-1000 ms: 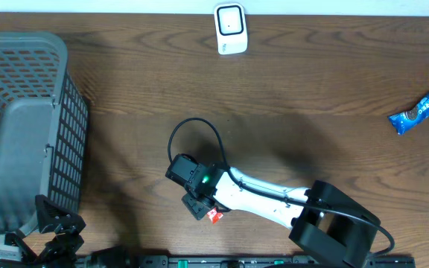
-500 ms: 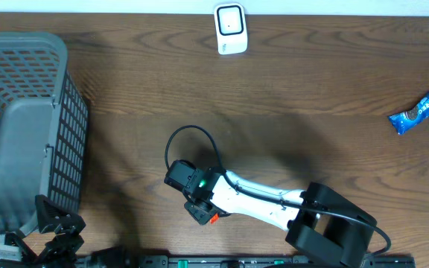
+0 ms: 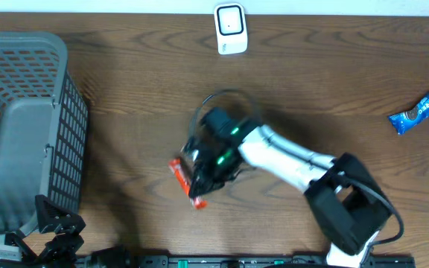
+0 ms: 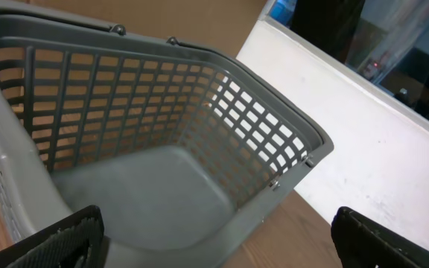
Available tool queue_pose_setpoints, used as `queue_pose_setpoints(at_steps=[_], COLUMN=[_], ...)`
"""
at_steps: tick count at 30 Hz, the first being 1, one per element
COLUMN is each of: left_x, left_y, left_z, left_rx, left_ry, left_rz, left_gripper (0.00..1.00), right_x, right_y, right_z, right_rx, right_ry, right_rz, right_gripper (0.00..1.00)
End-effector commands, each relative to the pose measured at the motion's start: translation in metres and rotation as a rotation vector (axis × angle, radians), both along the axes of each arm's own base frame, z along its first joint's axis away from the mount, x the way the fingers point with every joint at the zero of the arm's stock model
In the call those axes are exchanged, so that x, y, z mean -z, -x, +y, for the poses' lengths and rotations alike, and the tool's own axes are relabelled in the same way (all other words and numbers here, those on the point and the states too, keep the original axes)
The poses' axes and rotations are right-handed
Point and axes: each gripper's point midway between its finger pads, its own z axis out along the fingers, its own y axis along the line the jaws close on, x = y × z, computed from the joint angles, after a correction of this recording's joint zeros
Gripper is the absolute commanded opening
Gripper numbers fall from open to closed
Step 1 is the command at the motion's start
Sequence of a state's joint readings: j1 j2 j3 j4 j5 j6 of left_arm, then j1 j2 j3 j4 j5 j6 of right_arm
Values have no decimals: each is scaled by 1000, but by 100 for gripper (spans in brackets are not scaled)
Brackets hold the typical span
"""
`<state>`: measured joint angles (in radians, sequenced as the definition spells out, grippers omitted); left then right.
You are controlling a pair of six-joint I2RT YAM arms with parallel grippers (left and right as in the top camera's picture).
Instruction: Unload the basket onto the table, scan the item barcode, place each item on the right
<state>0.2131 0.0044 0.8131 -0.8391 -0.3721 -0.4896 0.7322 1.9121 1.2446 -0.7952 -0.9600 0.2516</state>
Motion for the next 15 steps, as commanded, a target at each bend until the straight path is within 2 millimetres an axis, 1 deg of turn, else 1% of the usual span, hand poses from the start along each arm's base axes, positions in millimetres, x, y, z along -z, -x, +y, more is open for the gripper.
queue_pose_setpoints(at_steps=[1, 3, 4, 9, 13, 15], left_x=[-1, -1, -1, -1, -1, -1], left_y=[1, 1, 1, 1, 1, 1], left_z=[0, 0, 0, 0, 0, 0], left_rx=[-1, -2, -1, -1, -1, -1], left_ry=[-15, -15, -16, -15, -15, -15], left_rz=[6, 6, 7, 6, 6, 6], left_gripper=[98, 98, 98, 98, 98, 98], right_x=[-73, -97, -99, -98, -98, -98], right_y=[-11, -19, -23, -30, -24, -24], right_z=[2, -4, -6, -13, -15, -16], right_rx=[41, 62, 85, 173, 241, 254], right_ry=[-357, -464, -450, -340, -201, -177], right_rz=[274, 362, 397, 551, 733, 765], right_gripper=[1, 1, 1, 1, 1, 1])
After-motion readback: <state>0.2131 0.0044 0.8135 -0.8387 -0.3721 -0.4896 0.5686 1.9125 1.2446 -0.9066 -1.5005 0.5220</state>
